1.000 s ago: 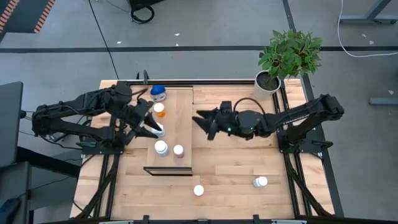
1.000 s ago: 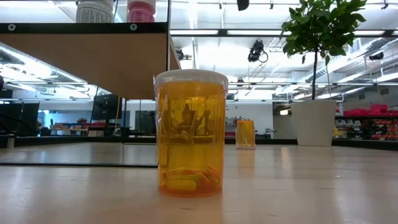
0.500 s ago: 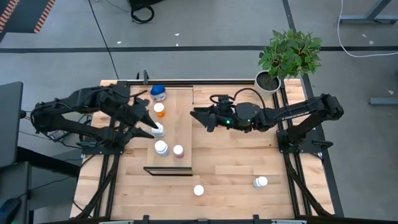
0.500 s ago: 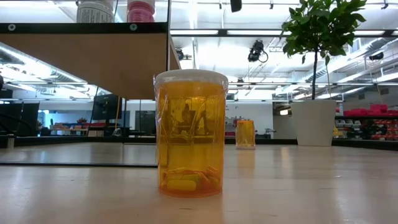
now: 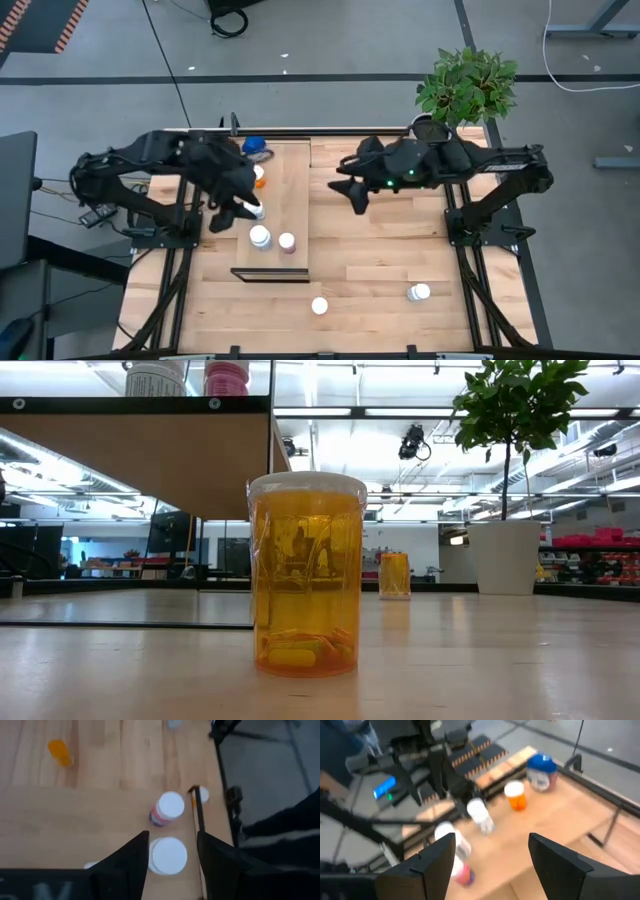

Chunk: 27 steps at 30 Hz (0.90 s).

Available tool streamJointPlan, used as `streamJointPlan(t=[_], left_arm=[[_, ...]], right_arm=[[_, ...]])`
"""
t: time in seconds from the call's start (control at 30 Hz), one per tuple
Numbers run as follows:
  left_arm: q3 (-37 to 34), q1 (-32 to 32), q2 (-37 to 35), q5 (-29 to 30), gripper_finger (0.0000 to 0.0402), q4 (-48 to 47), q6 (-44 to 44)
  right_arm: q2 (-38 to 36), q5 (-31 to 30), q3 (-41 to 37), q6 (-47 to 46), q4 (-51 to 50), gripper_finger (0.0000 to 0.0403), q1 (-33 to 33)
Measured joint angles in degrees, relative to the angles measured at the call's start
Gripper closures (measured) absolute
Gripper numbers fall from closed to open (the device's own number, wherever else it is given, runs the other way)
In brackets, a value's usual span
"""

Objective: Pick and place medicine bottles onto shelf by color
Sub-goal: Adjust the white pill bottle on the shelf

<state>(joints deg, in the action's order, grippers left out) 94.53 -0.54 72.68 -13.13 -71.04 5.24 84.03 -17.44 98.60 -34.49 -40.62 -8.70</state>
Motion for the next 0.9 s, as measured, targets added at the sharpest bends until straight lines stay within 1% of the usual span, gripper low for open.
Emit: streamJointPlan(t=[0.07,0.17,0.37,0.57,0.73,0.9], left_arm=[[0.02,-1.83,1.26,1.01,0.0230,-1.49,-0.19],[0.02,-4.62,2.76,1.91,0.0230,-1.30,-0.49],[0.04,-8.17,4.85,3.58,0.0230,-1.37,-0.51],[0.04,-9.87,7.66,6.04,0.0230,-0.90,0.05],[0.04,-10.20,10.65,6.06,0.0230,-1.86,0.07],[0.04,-10.25,11.98,6.06,0.0230,-2.23,0.04]], right_arm=[[0.09,0.11,1.03,0.30,-3.53,0.0144,-0.75],[0.15,1.04,1.05,0.85,-6.10,0.0144,-1.74],[0.17,1.01,0.88,1.34,-7.43,0.0144,-3.43],[0.17,0.83,0.86,1.54,-7.39,0.0144,-3.59],[0.17,0.82,0.83,1.76,-7.38,0.0144,-3.62],[0.17,0.80,0.83,1.80,-7.37,0.0144,-3.87]])
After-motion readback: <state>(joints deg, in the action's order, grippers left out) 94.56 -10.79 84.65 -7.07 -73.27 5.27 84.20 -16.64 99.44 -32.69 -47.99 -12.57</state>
